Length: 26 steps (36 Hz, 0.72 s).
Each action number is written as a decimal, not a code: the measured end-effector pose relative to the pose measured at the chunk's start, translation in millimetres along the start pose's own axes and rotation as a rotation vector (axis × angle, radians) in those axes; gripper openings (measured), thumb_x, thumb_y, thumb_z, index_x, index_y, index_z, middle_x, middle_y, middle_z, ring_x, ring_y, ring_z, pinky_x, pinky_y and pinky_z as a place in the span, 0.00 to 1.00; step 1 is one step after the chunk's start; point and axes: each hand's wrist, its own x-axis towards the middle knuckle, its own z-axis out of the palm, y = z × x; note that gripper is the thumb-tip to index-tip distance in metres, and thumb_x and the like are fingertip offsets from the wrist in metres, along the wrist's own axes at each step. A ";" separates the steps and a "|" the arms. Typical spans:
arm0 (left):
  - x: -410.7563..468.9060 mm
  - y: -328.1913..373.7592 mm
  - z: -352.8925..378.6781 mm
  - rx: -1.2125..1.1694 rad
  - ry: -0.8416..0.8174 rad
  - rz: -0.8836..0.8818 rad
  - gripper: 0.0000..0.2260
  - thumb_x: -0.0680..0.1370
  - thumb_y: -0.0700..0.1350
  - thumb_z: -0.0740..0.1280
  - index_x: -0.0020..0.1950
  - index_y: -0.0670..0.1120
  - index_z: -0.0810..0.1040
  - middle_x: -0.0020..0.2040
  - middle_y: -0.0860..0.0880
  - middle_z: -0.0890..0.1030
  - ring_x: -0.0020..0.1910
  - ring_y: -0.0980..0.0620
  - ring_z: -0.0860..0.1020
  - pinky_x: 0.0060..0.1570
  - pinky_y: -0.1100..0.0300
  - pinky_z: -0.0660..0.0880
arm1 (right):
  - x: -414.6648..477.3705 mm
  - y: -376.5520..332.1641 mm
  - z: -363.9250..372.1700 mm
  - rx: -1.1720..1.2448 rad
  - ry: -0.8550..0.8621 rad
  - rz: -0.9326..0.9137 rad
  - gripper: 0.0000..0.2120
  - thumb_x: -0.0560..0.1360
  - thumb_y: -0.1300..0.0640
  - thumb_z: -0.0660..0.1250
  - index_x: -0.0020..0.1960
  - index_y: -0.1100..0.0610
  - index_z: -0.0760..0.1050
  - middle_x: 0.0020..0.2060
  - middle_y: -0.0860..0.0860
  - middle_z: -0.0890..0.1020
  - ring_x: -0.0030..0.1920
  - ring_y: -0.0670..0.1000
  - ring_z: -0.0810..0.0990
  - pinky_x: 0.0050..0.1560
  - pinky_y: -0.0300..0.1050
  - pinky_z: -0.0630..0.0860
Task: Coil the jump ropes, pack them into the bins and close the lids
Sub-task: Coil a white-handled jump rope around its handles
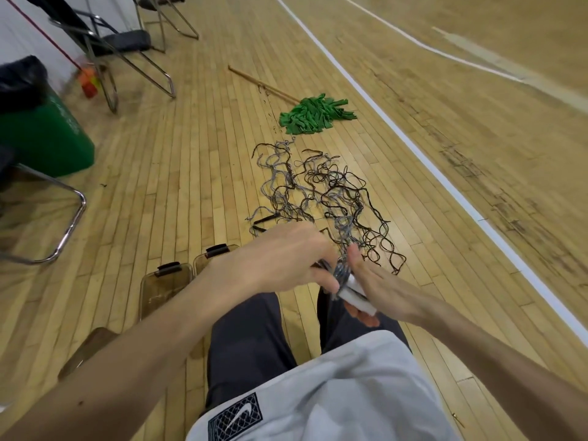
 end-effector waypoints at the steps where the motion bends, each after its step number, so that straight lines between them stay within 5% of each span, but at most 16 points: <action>1: 2.5 -1.1 -0.9 0.005 0.003 0.008 0.16 0.75 0.61 0.70 0.50 0.50 0.84 0.40 0.53 0.80 0.39 0.56 0.73 0.45 0.51 0.75 | -0.3 -0.7 1.2 -0.016 -0.020 0.014 0.42 0.75 0.30 0.37 0.38 0.62 0.75 0.28 0.52 0.78 0.28 0.53 0.77 0.36 0.48 0.76; 6: 10.5 -5.4 -6.9 -0.127 0.038 0.017 0.18 0.67 0.61 0.77 0.48 0.50 0.86 0.38 0.57 0.80 0.38 0.59 0.74 0.44 0.56 0.74 | -2.9 -6.2 8.3 -0.043 -0.095 0.026 0.46 0.72 0.24 0.34 0.34 0.59 0.75 0.30 0.54 0.79 0.29 0.53 0.78 0.35 0.46 0.77; 10: 12.9 -11.1 -3.4 -0.238 0.012 -0.018 0.15 0.65 0.58 0.80 0.42 0.48 0.84 0.37 0.56 0.80 0.41 0.57 0.76 0.44 0.54 0.74 | -10.3 -8.6 12.9 -0.061 -0.145 -0.008 0.34 0.73 0.23 0.41 0.35 0.44 0.75 0.30 0.50 0.79 0.29 0.52 0.77 0.37 0.49 0.77; 15: 14.9 -13.2 -0.3 -0.385 -0.071 -0.054 0.18 0.61 0.57 0.83 0.40 0.48 0.82 0.33 0.56 0.77 0.34 0.60 0.73 0.36 0.58 0.71 | -14.6 -8.8 15.4 -0.173 -0.150 -0.044 0.25 0.78 0.36 0.64 0.49 0.60 0.71 0.34 0.59 0.81 0.28 0.52 0.77 0.33 0.42 0.75; 21: 16.6 -23.3 7.0 -0.665 -0.189 -0.062 0.15 0.67 0.48 0.81 0.45 0.43 0.80 0.35 0.50 0.78 0.33 0.55 0.73 0.37 0.54 0.71 | -19.6 -13.2 15.0 -0.148 -0.168 -0.107 0.19 0.80 0.42 0.67 0.50 0.60 0.72 0.36 0.60 0.81 0.28 0.54 0.77 0.30 0.42 0.74; 26: 14.5 -35.1 19.3 -0.969 -0.136 -0.087 0.06 0.75 0.45 0.72 0.43 0.43 0.81 0.35 0.51 0.81 0.31 0.57 0.76 0.31 0.67 0.72 | -22.3 -18.6 14.5 -0.010 -0.161 -0.172 0.18 0.79 0.44 0.65 0.51 0.59 0.71 0.32 0.54 0.79 0.27 0.53 0.74 0.31 0.46 0.73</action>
